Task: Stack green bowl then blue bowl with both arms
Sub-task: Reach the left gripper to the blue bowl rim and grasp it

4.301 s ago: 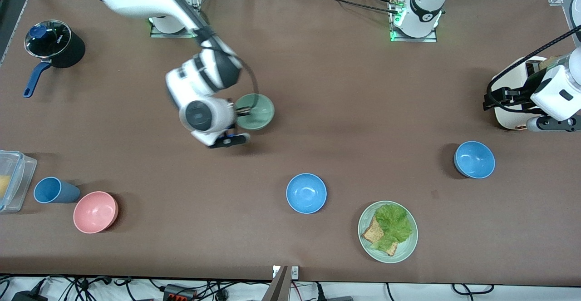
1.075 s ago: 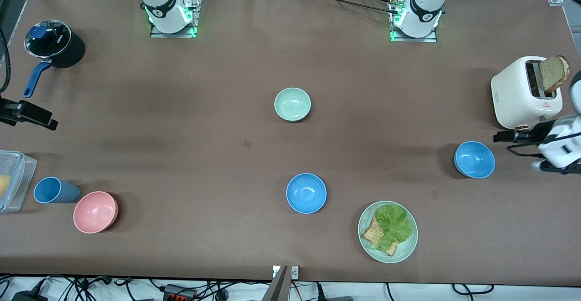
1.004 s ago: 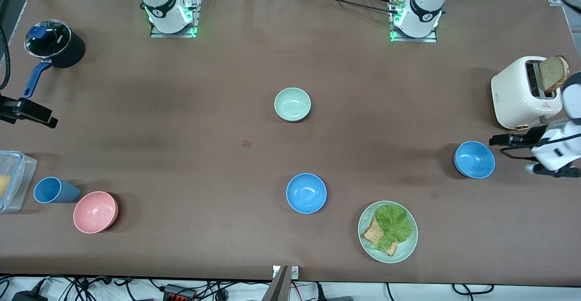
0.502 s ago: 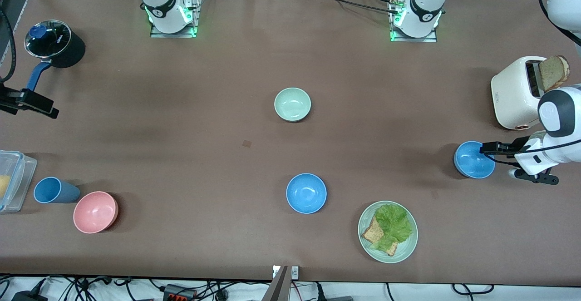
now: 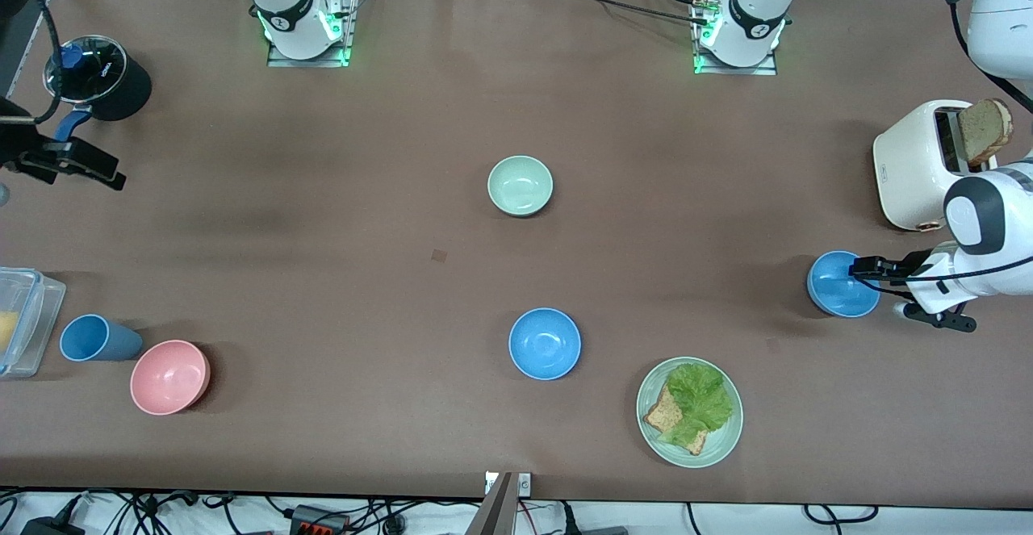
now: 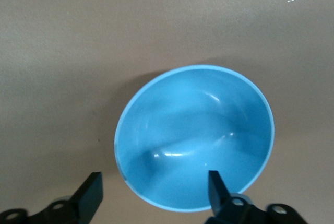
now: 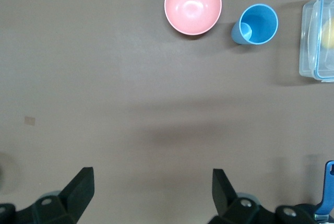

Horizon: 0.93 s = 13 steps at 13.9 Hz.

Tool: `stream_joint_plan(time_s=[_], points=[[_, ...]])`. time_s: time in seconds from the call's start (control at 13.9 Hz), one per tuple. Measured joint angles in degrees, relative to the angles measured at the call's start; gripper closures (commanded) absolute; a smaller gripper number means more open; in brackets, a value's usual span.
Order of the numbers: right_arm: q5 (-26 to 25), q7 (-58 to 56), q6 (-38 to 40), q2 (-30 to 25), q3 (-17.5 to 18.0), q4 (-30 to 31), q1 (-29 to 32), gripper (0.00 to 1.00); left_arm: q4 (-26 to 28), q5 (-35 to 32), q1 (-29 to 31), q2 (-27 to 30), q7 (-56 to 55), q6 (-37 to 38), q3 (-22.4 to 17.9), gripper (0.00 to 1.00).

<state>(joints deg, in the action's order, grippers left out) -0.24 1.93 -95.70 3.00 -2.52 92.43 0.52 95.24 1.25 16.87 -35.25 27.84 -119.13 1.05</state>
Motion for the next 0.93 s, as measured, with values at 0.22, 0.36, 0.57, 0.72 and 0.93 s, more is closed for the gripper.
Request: stream_joint_plan(time_s=[0.22,0.36,0.57,0.72,0.93], points=[[-0.47,-0.59,-1.90,-1.77,-0.15,3.19,0.00,0.00,0.00,0.00,0.00,-0.87,0.62,-1.49,0.01,0.30],[-0.70,-2.31,-2.62,-1.91,-0.38,3.74,0.00,0.00,0.00,0.00,0.03,-1.58,1.29,-2.90,0.00,0.30],[-0.70,-2.47,-2.62,-2.01,-0.49,3.75,0.00,0.00,0.01,0.00,0.56,-2.76,3.18,-4.67,-0.02,0.45],[-0.70,-2.45,-2.63,-2.18,-0.49,3.55,-0.01,0.00,0.01,0.00,0.79,-3.10,4.80,-5.20,-0.02,0.64],[-0.69,-1.96,-2.63,-2.52,-0.48,3.40,-0.03,0.00,0.00,0.00,0.81,-3.13,5.46,-5.48,0.00,0.91]])
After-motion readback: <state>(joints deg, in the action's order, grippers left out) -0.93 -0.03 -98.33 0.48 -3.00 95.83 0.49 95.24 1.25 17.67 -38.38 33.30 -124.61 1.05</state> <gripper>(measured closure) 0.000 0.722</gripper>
